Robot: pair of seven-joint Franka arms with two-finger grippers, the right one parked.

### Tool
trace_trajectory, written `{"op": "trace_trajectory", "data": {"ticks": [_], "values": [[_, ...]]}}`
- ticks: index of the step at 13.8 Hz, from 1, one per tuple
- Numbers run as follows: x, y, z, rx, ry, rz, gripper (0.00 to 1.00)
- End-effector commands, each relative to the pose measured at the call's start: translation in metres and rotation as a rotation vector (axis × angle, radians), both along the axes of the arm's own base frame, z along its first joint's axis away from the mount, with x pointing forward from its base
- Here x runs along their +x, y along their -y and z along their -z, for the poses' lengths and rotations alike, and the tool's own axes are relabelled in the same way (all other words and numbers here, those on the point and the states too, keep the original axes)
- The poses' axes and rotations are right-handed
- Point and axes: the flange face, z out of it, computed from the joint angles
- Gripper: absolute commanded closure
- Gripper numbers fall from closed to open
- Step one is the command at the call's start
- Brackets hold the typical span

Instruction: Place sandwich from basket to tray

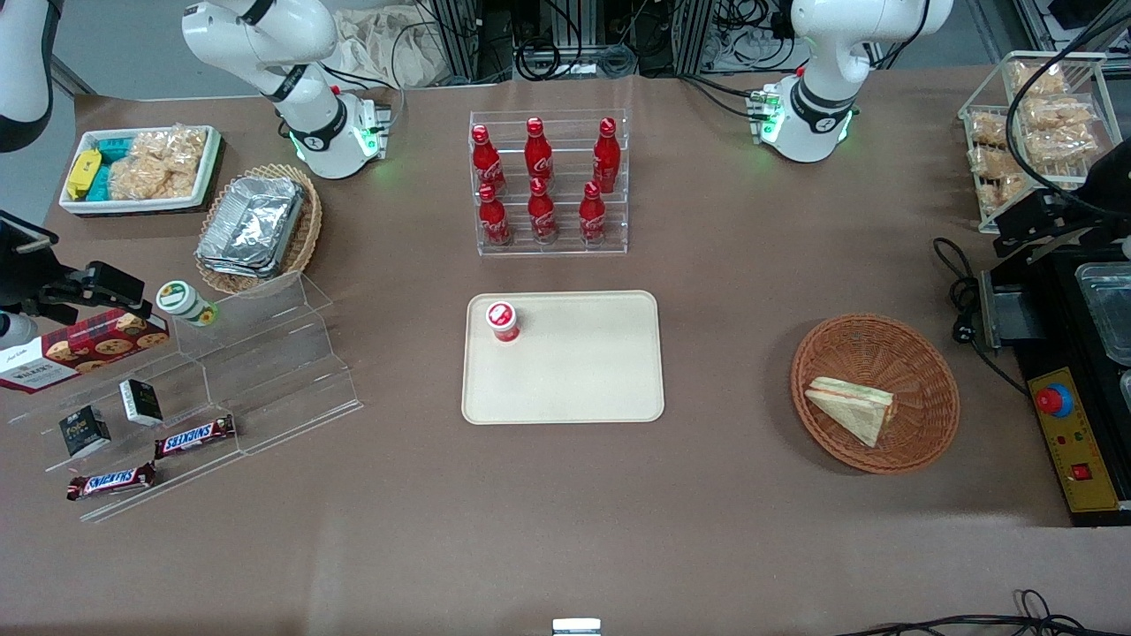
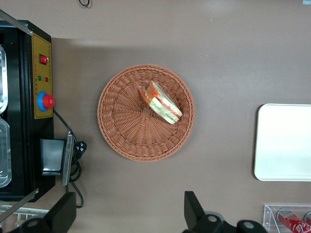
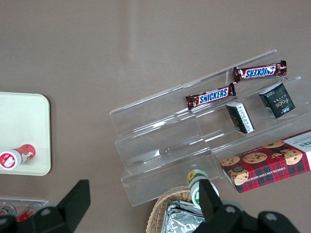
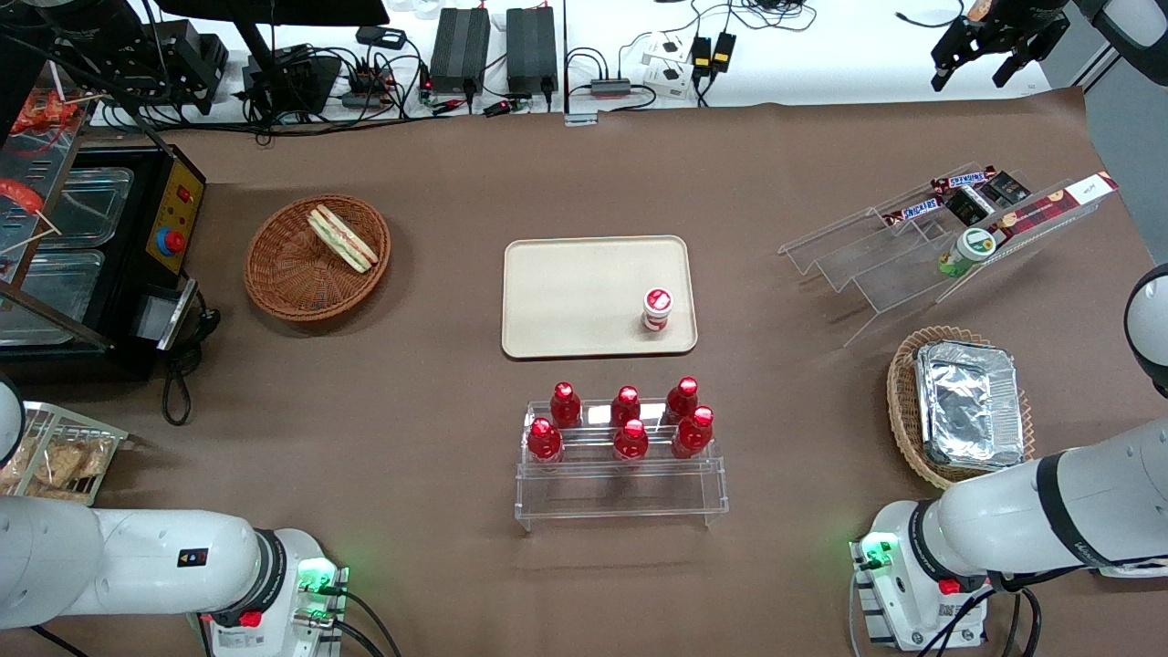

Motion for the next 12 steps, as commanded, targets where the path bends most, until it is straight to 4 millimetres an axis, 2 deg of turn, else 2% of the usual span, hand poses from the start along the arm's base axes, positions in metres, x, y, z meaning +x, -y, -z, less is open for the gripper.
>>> {"op": "trace_trajectory", "data": {"ticks": [1,4,5,8,12], "values": [[-0.003,0.000,-0.004,-0.008,0.011,-0.003,0.00],[0.001,0.000,0.003,-0.008,0.000,-0.005,0.00],[0.006,0.001,0.014,-0.008,-0.020,-0.009,0.00],[0.032,-0.012,0.061,-0.012,-0.075,-0.060,0.00],[0.072,-0.018,0.129,-0.012,-0.080,-0.195,0.00]]}}
